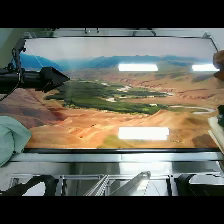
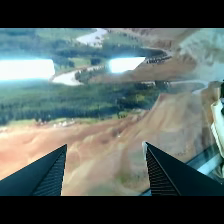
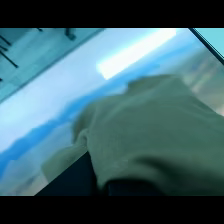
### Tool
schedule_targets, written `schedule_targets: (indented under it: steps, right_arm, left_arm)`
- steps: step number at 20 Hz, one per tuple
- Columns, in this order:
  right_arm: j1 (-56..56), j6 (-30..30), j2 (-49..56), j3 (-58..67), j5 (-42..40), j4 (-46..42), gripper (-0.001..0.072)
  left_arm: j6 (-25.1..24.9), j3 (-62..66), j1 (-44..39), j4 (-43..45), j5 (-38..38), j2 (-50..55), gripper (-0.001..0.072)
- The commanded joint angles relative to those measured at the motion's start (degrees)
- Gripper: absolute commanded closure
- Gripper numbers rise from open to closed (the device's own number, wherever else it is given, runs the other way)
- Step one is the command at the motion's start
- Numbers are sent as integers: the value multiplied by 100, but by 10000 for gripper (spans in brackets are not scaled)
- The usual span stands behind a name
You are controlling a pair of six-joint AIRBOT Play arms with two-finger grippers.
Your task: Fold the shirts.
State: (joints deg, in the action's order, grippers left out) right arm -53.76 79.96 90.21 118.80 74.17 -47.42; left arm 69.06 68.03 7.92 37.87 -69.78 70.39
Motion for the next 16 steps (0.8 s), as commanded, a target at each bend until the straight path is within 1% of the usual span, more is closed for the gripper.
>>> schedule_targets:
  steps: [1, 2, 3, 4, 5, 8, 10, 13, 16]
  right_arm:
    - [-236, 686, -13, -186, 837, -1716, 696]
    - [-293, 929, -39, -337, 1078, -2306, 696]
    - [-365, 1043, -59, -533, 1377, -2813, 696]
    - [-450, 1180, -74, -721, 1661, -3067, 696]
    - [-590, 1311, -146, -966, 1880, -3099, 696]
    - [-925, 1178, -487, -1386, 2334, -3156, 696]
    - [-1154, 1182, -691, -1399, 2601, -3412, 695]
    - [-1445, 1368, -857, -1539, 2920, -4188, 694]
    - [-1781, 1615, -962, -2243, 3119, -4824, 694]
  left_arm:
    - [-2, -2, -4, 4, -111, 2, 184]
    - [-2, -4, -4, 4, -177, 2, 184]
    - [-2, -2, -4, 7, -249, 2, 184]
    - [-2, -2, -4, 4, -321, 2, 184]
    - [-2, -2, -4, 4, -380, 2, 184]
    - [-2, -2, -4, 4, -442, 2, 185]
    - [-7, -2, -4, 7, -439, 2, 184]
    - [-173, -2, -4, 9, -472, 2, 185]
    - [-197, -2, -4, 7, -590, 2, 184]
